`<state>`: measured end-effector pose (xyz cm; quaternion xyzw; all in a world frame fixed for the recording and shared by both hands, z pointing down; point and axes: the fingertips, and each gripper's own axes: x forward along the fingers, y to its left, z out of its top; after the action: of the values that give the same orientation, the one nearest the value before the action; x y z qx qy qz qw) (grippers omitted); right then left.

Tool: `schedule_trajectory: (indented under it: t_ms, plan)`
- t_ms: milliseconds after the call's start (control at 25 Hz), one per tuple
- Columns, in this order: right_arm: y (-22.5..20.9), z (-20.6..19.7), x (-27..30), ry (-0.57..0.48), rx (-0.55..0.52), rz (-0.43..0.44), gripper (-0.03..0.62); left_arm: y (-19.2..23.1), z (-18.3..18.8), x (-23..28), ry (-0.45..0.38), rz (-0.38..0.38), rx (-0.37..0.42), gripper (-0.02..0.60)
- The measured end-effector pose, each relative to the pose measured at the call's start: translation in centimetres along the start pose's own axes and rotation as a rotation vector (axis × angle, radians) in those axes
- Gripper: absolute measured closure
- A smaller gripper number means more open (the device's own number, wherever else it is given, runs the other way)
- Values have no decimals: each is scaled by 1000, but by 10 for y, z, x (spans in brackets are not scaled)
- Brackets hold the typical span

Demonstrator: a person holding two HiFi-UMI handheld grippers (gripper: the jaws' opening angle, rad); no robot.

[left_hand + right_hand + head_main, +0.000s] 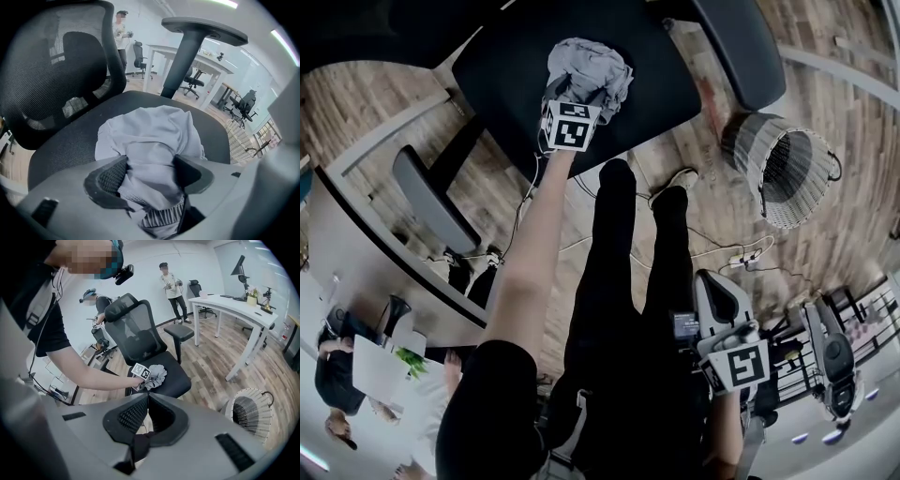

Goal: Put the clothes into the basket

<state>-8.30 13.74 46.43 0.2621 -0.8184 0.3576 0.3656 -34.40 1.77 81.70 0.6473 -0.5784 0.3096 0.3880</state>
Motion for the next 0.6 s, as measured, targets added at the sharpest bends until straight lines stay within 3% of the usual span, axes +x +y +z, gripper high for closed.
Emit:
schedule_trajectory:
  t_ms: [200, 360, 600]
  plan:
    - [-2, -9, -3, 13, -40, 22, 577, 5, 1, 2, -3, 17, 32, 324]
    - [-1, 0, -1, -28, -8, 16, 577, 4, 3, 1, 26, 4, 34, 435]
    - [7, -2, -5, -46, -22, 41, 577, 8, 8, -4, 7, -24, 0, 481]
